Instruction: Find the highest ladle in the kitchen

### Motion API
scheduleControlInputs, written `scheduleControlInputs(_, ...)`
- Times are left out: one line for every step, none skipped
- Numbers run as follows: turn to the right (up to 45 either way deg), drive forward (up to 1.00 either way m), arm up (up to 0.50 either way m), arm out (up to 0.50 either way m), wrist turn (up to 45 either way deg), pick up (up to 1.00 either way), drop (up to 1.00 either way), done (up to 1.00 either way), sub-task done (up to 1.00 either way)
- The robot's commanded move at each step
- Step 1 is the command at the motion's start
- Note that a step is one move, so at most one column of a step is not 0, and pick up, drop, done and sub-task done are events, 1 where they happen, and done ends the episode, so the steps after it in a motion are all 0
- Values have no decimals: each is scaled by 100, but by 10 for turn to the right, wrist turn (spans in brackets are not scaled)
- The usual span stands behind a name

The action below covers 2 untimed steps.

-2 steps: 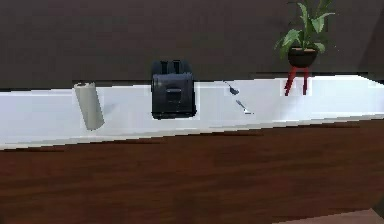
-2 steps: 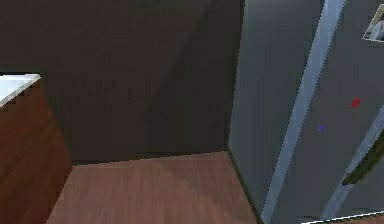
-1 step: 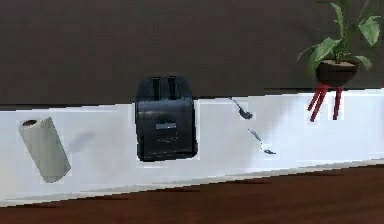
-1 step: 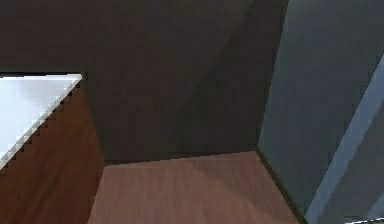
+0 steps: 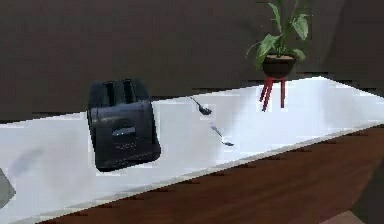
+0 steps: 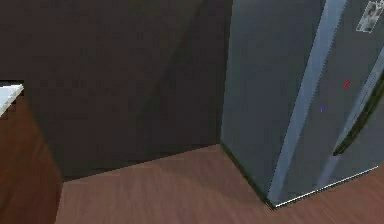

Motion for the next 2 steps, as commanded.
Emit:
scheduleControlInputs(0, 100, 0, 0, 0, 0, 0, 0, 0)
scheduleControlInputs(0, 0, 0, 0, 0, 0, 0, 100, 0)
